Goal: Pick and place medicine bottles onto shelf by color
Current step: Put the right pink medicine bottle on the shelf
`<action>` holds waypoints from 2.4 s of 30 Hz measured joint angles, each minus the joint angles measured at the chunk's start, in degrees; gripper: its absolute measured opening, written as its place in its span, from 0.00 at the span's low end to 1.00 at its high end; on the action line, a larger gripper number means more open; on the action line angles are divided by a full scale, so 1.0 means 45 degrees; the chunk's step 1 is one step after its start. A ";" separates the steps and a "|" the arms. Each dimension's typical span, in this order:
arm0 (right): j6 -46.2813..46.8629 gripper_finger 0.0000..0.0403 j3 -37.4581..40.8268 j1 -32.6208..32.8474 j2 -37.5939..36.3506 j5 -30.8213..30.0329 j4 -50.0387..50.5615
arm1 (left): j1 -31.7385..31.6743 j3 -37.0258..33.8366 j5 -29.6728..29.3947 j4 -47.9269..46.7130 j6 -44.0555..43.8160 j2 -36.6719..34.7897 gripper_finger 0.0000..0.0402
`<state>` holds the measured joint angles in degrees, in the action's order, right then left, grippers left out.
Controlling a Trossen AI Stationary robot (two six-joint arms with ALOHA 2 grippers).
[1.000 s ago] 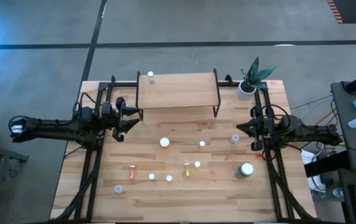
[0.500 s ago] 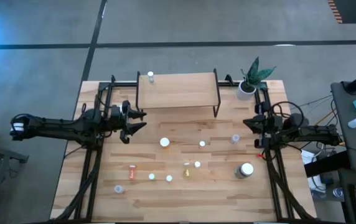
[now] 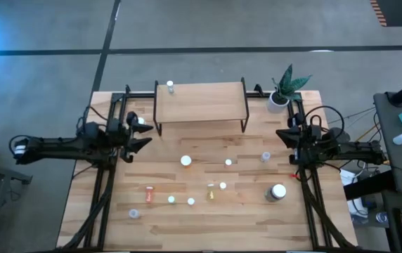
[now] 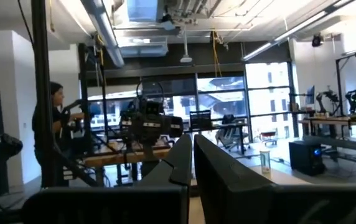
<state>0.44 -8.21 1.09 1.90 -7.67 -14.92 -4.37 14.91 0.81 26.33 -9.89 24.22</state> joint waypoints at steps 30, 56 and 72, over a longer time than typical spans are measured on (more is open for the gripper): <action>-0.0433 0.02 0.0000 0.0002 0.0206 -0.0882 -0.0087 | -0.0001 -0.0878 -0.0196 0.0045 0.0063 -0.1703 0.51; -0.0091 0.02 0.0000 0.0002 0.0206 -0.0887 -0.0077 | 0.0001 -0.0907 -0.0250 0.0041 0.0063 -0.1809 0.51; -0.0091 0.02 0.0000 0.0002 0.0206 -0.0979 0.0032 | 0.0003 -0.0907 -0.0250 0.0044 0.0044 -0.1811 0.51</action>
<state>0.03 -8.21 1.10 2.83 -12.08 -14.78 -4.36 10.83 -0.32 26.52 -9.69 16.08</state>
